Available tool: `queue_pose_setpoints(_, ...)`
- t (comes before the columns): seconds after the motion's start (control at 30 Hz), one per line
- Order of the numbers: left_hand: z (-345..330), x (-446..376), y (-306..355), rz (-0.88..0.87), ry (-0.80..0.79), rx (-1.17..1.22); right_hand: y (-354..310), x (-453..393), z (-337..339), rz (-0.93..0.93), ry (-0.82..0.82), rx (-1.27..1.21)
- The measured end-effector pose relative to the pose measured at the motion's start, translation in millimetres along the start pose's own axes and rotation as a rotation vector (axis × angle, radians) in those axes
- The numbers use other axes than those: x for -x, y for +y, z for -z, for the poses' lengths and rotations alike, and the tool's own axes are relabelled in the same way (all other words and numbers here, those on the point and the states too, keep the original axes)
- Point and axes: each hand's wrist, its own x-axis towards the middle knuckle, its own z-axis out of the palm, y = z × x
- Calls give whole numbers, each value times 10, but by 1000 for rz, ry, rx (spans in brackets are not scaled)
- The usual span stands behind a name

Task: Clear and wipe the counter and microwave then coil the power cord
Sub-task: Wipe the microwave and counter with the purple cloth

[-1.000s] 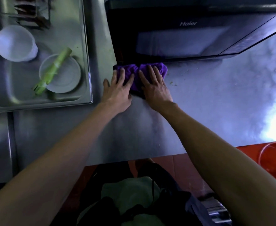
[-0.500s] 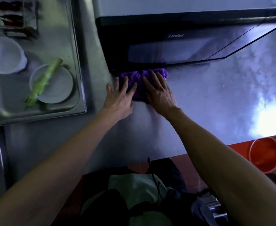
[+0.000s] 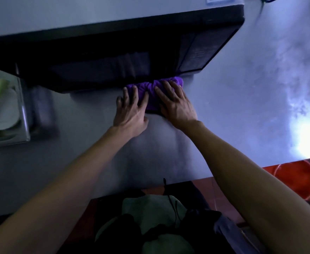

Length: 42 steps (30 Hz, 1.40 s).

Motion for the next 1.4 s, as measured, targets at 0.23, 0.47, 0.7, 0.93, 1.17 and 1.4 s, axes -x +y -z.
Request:
queue_pose_setpoints(0.23,98,-309,605,17,-21,55,643,162,124,-12,12,-14)
queue_pose_setpoints(0.47,135,-476,1008,19,-13,69,982,267,271,-25,26,-24)
queue_pose_setpoints(0.7,112,-326,888,7,-26,88,795,319,253,-55,32,-1)
queue_pose_setpoints(0.93,-122,277,463,1,-38,102,51,564,-13,-89,12,5)
queue_pose_setpoints(1.17,-381,976,-370,32,-6,98,-973,557,-323,-79,-29,3)
queue_pose_setpoints(1.4,-612,1601,-952,87,28,56,-1753,568,-514,-31,-86,12)
